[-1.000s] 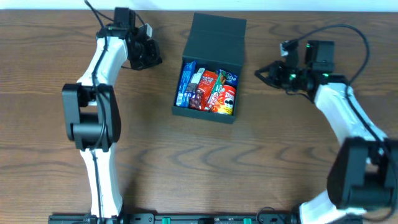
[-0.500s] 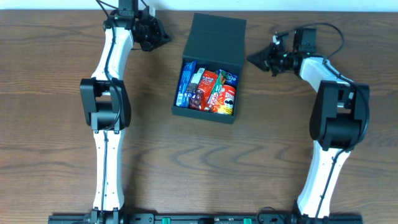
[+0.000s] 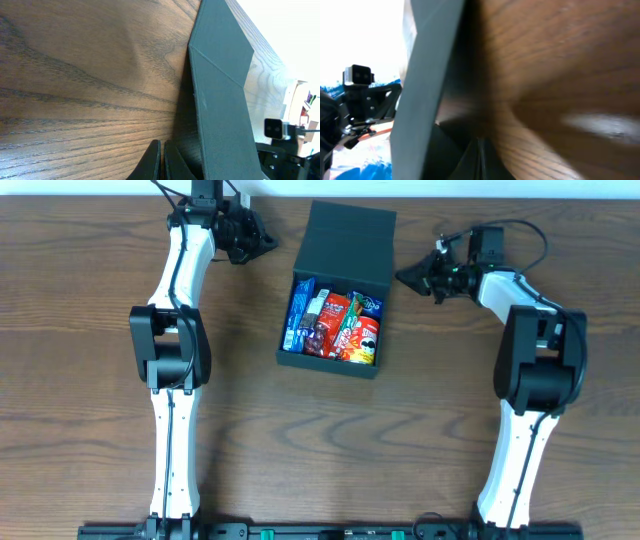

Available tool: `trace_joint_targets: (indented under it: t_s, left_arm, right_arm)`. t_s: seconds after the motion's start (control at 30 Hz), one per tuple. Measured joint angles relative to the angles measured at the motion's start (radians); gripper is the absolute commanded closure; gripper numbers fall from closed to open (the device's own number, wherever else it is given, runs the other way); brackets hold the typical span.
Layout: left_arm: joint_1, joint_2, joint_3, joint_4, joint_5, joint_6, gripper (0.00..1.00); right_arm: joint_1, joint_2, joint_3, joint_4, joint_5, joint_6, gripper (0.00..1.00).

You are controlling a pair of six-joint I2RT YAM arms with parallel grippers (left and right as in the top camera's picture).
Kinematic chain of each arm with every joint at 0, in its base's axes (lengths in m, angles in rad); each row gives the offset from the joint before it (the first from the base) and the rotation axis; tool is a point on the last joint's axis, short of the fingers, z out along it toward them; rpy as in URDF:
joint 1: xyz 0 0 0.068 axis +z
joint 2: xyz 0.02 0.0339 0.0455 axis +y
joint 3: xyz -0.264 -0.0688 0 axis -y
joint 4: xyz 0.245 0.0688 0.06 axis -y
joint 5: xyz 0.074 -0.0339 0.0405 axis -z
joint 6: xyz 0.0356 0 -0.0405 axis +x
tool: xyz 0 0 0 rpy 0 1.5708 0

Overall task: Pack container
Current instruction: 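Swing the lid forward with both grippers to close the box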

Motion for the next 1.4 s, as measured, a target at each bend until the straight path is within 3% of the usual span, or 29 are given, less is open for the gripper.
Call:
trace_joint_targets:
  t_s: [0.8, 1.07, 1.4]
  left_arm:
    - [-0.003, 0.000, 0.000, -0.026, 0.002, -0.002, 0.95]
    - [-0.005, 0.000, 0.000, -0.056, -0.025, -0.002, 0.94]
    - [-0.016, 0.000, 0.000, -0.016, 0.026, -0.002, 0.94]
  right_arm:
    - [0.033, 0.011, -0.001, 0.239, -0.062, 0.041, 0.98]
    - [0.035, 0.011, 0.001, 0.518, -0.212, 0.051, 0.98]
    - [0.040, 0.011, 0.013, 0.600, -0.418, 0.053, 0.98]
